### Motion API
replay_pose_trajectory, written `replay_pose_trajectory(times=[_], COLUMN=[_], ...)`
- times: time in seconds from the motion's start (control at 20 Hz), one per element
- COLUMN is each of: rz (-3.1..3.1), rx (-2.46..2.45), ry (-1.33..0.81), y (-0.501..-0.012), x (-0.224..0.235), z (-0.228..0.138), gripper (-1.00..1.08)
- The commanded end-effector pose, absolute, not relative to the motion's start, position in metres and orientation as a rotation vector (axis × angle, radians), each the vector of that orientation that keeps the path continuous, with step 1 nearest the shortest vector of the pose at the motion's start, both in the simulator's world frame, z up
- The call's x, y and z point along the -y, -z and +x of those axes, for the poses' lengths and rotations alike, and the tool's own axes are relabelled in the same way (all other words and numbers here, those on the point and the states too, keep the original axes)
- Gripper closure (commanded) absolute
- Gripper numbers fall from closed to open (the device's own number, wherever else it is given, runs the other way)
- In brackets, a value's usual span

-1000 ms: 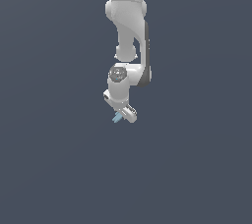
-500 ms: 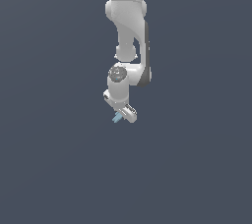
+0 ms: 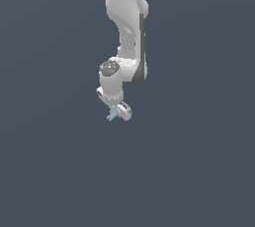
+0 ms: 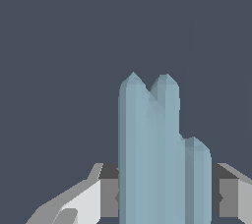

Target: Pick up the object and move it to a goal position.

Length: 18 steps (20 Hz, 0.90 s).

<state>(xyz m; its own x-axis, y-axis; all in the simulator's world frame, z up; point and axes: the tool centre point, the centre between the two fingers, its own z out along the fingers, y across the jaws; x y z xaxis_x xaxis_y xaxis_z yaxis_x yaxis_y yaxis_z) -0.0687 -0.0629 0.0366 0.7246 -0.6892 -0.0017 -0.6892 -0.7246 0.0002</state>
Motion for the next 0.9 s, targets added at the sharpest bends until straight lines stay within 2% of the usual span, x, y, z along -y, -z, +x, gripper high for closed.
replay_pose_trajectory(times=[0.0,0.55,0.85], rz=[-2.916,-2.915,-2.916], rx=[-1.167,-1.167,-1.167], ry=[-0.001,-0.001,-0.001], y=[-0.051,-0.133,-0.162], x=[0.081,0.183,0.219], z=[-0.072,-0.086,-0.089], gripper=[1.08,1.08,1.08])
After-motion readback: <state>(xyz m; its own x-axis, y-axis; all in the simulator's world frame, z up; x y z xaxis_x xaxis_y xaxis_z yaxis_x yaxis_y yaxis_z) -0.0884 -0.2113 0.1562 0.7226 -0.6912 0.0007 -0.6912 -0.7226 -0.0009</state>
